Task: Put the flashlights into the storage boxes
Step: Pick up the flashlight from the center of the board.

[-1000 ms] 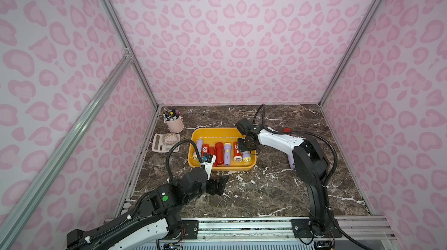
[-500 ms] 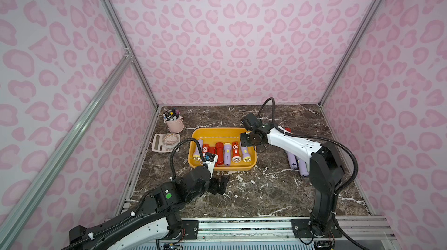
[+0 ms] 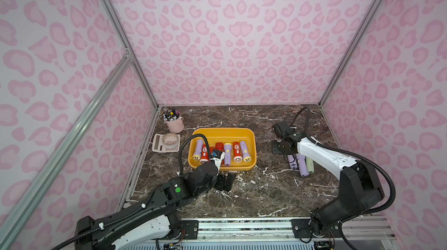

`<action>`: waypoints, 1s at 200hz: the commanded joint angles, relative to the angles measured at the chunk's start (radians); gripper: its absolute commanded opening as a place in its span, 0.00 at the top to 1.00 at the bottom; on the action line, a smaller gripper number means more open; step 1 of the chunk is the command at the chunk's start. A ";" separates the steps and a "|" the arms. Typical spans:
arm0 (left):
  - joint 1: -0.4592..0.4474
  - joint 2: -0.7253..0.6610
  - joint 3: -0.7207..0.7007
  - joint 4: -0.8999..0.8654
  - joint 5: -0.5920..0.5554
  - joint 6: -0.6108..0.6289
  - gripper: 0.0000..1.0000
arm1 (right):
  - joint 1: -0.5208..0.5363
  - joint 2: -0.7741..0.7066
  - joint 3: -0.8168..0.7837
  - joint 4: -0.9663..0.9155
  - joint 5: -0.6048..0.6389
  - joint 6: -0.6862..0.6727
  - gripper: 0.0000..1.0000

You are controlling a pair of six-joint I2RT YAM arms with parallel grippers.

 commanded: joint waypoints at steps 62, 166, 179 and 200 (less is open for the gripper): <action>-0.002 0.172 0.104 0.100 0.059 0.002 0.00 | -0.152 -0.021 -0.139 0.119 -0.016 -0.083 0.44; -0.002 0.288 0.195 0.099 0.080 0.029 0.01 | -0.205 0.083 -0.156 0.198 -0.118 -0.097 0.50; -0.001 0.288 0.195 0.097 0.079 0.032 0.01 | -0.205 0.093 -0.155 0.199 -0.117 -0.095 0.52; -0.002 0.286 0.193 0.094 0.075 0.037 0.01 | -0.205 0.104 -0.149 0.197 -0.115 -0.092 0.57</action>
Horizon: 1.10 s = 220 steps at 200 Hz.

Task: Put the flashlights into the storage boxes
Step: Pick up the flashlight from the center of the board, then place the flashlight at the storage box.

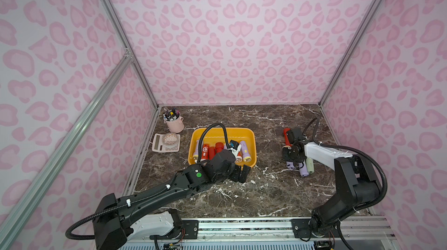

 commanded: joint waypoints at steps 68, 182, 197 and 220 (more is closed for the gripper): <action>-0.001 -0.062 -0.034 0.022 -0.031 0.013 0.01 | 0.026 -0.045 0.045 -0.049 0.025 0.015 0.65; -0.001 -0.300 -0.185 -0.046 -0.131 -0.017 0.00 | 0.375 -0.014 0.361 -0.205 0.114 0.118 0.64; -0.001 -0.349 -0.205 -0.066 -0.144 -0.024 0.00 | 0.419 0.028 0.422 -0.219 0.120 0.129 0.64; -0.001 -0.422 -0.235 -0.101 -0.165 -0.035 0.00 | 0.486 0.095 0.506 -0.236 0.130 0.142 0.63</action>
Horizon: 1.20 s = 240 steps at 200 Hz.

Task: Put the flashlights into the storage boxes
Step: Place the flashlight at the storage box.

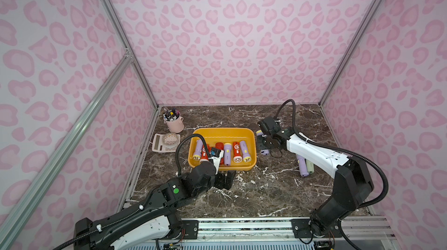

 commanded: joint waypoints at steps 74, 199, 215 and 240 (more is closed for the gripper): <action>0.000 -0.228 -0.089 -0.119 -0.070 -0.040 0.02 | 0.154 0.236 0.191 -0.026 0.028 0.078 0.63; 0.000 -0.243 -0.093 -0.112 -0.063 -0.040 0.02 | 0.164 0.324 0.191 -0.011 0.019 0.103 0.50; 0.000 -0.239 -0.088 -0.116 -0.064 -0.040 0.02 | 0.165 0.320 0.192 -0.012 0.019 0.100 0.46; 0.001 -0.232 -0.083 -0.120 -0.067 -0.040 0.02 | 0.164 0.291 0.191 -0.017 0.024 0.093 0.42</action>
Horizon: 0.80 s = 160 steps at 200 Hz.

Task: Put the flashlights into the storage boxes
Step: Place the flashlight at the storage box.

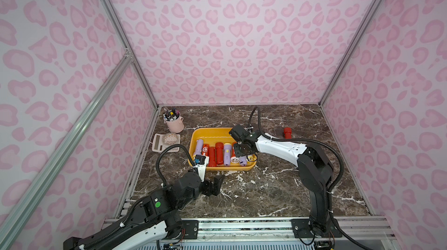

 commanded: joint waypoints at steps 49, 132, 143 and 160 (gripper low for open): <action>-0.001 0.045 0.037 -0.001 -0.009 0.003 0.02 | -0.021 -0.160 -0.032 -0.038 0.080 -0.044 0.41; 0.000 0.244 0.118 0.108 0.053 0.035 0.02 | -0.323 -0.415 -0.376 0.065 0.048 -0.105 0.41; -0.001 0.283 0.135 0.122 0.063 0.037 0.02 | -0.365 -0.425 -0.399 0.084 0.039 -0.117 0.41; 0.000 0.343 0.165 0.138 0.077 0.042 0.01 | -0.426 -0.413 -0.414 0.102 0.027 -0.138 0.41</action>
